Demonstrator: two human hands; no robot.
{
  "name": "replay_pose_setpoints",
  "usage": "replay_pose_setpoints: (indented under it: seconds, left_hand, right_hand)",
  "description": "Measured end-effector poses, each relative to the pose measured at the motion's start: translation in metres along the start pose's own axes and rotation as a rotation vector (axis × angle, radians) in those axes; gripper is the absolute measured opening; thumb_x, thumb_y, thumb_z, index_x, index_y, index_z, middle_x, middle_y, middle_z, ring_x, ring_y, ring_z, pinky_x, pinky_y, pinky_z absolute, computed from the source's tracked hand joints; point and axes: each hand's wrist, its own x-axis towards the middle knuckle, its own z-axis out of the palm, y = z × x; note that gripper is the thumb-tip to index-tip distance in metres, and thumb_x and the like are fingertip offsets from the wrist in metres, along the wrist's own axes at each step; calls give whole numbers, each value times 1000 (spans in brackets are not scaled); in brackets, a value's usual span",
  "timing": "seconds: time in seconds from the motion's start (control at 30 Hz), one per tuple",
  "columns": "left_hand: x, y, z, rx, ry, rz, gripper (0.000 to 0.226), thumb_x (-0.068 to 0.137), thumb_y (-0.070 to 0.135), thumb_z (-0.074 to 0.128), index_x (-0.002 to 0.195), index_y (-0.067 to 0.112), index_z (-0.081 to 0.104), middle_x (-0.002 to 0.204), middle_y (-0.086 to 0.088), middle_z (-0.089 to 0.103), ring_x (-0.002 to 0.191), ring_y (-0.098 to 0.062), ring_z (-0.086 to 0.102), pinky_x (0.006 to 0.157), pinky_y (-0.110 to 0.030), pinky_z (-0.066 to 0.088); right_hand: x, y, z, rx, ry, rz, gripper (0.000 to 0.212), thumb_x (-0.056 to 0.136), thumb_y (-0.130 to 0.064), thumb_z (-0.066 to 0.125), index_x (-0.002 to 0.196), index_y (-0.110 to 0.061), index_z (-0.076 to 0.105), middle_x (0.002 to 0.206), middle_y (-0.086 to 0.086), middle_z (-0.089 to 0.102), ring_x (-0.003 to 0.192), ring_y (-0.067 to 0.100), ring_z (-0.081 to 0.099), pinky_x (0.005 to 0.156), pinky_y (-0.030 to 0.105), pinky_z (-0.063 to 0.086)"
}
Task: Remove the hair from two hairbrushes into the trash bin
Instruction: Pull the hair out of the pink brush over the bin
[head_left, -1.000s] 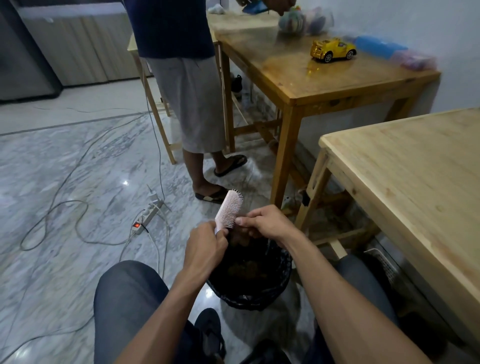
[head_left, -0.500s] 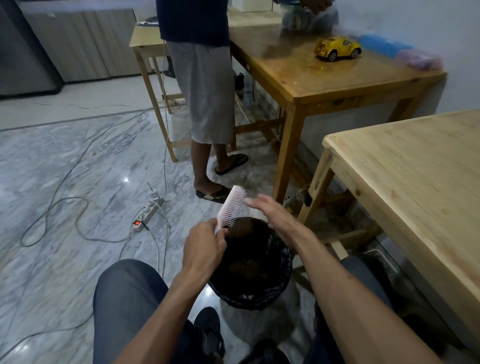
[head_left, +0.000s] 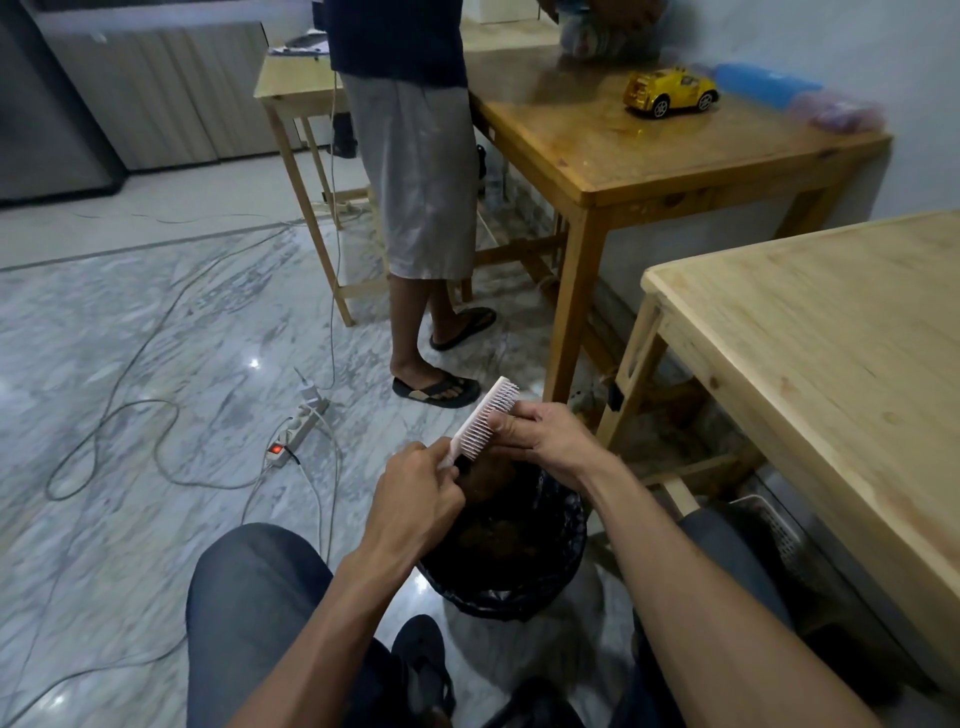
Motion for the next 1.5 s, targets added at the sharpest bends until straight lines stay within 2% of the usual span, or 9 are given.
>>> replay_pose_setpoints:
  seconds: [0.17, 0.3, 0.53, 0.63, 0.73, 0.83, 1.1, 1.3, 1.5]
  left_hand:
    - [0, 1, 1, -8, -11, -9, 29, 92, 12, 56, 117, 16, 69, 75, -3, 53, 60, -7, 43, 51, -19, 27]
    - [-1, 0, 2, 14, -17, -15, 25, 90, 11, 54, 110, 14, 70, 69, 0, 49, 58, -9, 46, 49, -24, 29]
    - [12, -17, -7, 55, 141, -160, 27, 90, 8, 53, 111, 9, 69, 70, -9, 56, 59, -27, 54, 52, -31, 30]
    - [13, -16, -8, 59, 100, -126, 25, 91, 9, 52, 110, 9, 68, 67, -5, 51, 57, -24, 51, 49, -30, 28]
    - [11, -11, -3, 57, 45, -50, 25, 91, 9, 53, 111, 10, 68, 64, 0, 43, 56, -21, 46, 47, -30, 24]
    - [8, -6, 1, 72, 22, 45, 31, 91, 10, 53, 118, 16, 66, 72, -2, 44, 63, -24, 47, 53, -31, 26]
    - [2, -7, -3, 19, -6, 146, 40, 93, 6, 58, 131, 18, 63, 81, -3, 50, 70, -20, 47, 60, -29, 29]
    - [-4, -8, -2, -141, -28, 104, 42, 94, 3, 59, 131, 21, 67, 78, -7, 56, 65, -13, 49, 58, -15, 35]
    - [-4, -4, 2, -100, -9, 61, 35, 92, 2, 59, 123, 15, 70, 79, -9, 57, 69, -22, 53, 58, -25, 32]
  right_hand:
    - [2, 6, 1, -136, 231, 0, 15, 86, -15, 81, 90, 0, 77, 75, 8, 77, 60, 11, 69, 57, 17, 56]
    - [3, 9, 1, -294, 285, -18, 16, 90, -18, 79, 87, -1, 79, 67, 4, 74, 53, 7, 58, 53, 16, 49]
    - [-3, 18, -14, -482, 327, 43, 12, 94, -14, 75, 96, -5, 81, 78, 6, 79, 66, 7, 68, 63, 19, 55]
    - [-2, 18, -14, -516, 243, 41, 23, 101, -15, 64, 119, -14, 77, 109, 0, 78, 99, 8, 70, 93, 30, 57]
    - [-2, 9, -4, -490, 74, 54, 44, 95, -41, 68, 137, -29, 65, 136, -8, 65, 126, 10, 57, 109, 34, 45]
    - [-5, 5, 3, -343, -52, 54, 50, 90, -48, 73, 135, -28, 66, 130, -10, 71, 122, 8, 63, 101, 27, 47]
    - [-4, 16, 1, -82, -108, -2, 27, 82, -22, 79, 107, -13, 78, 99, 5, 81, 95, 13, 76, 83, 22, 58]
    - [-5, 12, 1, -264, -23, -62, 15, 87, -15, 79, 101, -11, 81, 91, 0, 82, 91, 11, 77, 85, 24, 60]
    - [1, 16, 1, -594, 92, -132, 10, 90, -25, 78, 98, -26, 84, 95, -1, 82, 97, 13, 76, 93, 39, 59]
